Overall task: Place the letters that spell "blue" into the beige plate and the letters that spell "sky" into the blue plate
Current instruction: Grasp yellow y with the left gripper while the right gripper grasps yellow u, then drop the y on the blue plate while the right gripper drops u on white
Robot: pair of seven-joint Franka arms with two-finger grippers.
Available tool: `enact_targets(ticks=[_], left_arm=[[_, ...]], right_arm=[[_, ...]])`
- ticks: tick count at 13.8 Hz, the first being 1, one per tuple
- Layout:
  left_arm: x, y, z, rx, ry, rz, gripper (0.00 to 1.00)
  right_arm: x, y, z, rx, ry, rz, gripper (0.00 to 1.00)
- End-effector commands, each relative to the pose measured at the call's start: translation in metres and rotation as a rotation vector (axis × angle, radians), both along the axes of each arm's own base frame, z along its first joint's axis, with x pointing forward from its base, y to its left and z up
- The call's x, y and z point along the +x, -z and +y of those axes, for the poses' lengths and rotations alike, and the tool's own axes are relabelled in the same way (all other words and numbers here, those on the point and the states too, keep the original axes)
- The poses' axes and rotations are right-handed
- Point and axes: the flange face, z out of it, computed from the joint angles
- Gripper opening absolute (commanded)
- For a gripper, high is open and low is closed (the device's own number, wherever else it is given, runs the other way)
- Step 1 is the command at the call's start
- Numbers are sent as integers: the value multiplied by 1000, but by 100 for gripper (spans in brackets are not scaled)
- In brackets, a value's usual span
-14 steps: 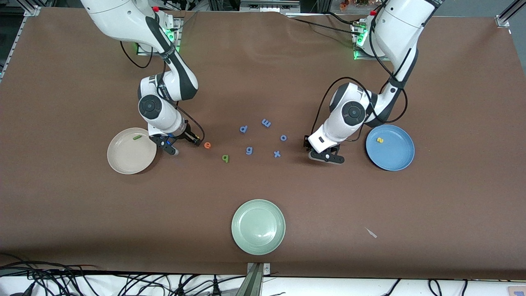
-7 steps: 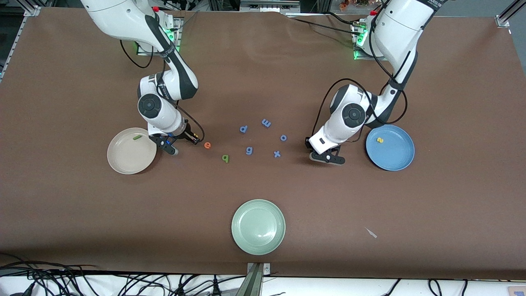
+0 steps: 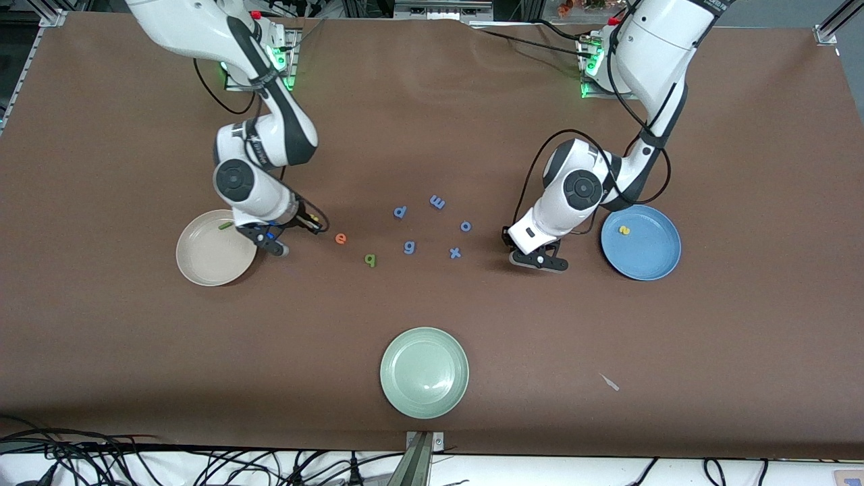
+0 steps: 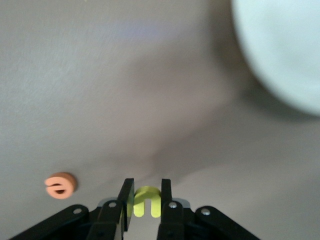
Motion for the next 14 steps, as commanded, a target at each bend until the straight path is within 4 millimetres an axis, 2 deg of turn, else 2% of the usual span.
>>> enact_targets(ticks=[1, 2, 3, 4, 5, 7, 8, 9, 10, 11, 12, 14], left_arm=[[17, -68, 71, 27, 82, 25, 10], [19, -86, 105, 25, 141, 30, 10], [17, -95, 133, 25, 194, 35, 10], [13, -98, 161, 26, 246, 31, 11], [6, -96, 182, 28, 305, 31, 17], [-5, -83, 225, 24, 393, 49, 18], [-11, -73, 241, 18, 404, 62, 23], [-12, -70, 246, 17, 396, 63, 26], [-12, -69, 246, 16, 395, 63, 44], [-11, -71, 245, 18, 391, 58, 73], [-9, -72, 245, 19, 382, 56, 78], [-6, -75, 235, 13, 361, 50, 79]], right_arm=[[3, -26, -51, 18, -94, 42, 0], [6, -28, -74, 19, -129, 54, 0], [10, -29, -104, 18, -163, 57, 0], [14, -27, -129, 19, -204, 57, 0], [16, -22, -147, 16, -222, 56, 0], [21, -15, -154, 2, -233, 42, 0], [24, -16, -154, -4, -241, 35, 45], [28, -18, -153, -8, -249, 29, 99], [33, -23, -153, -8, -248, 20, 100], [37, -27, -145, -7, -239, 9, 100], [42, -33, -131, -6, -226, -4, 100], [41, -36, -93, -14, -174, -12, 100]])
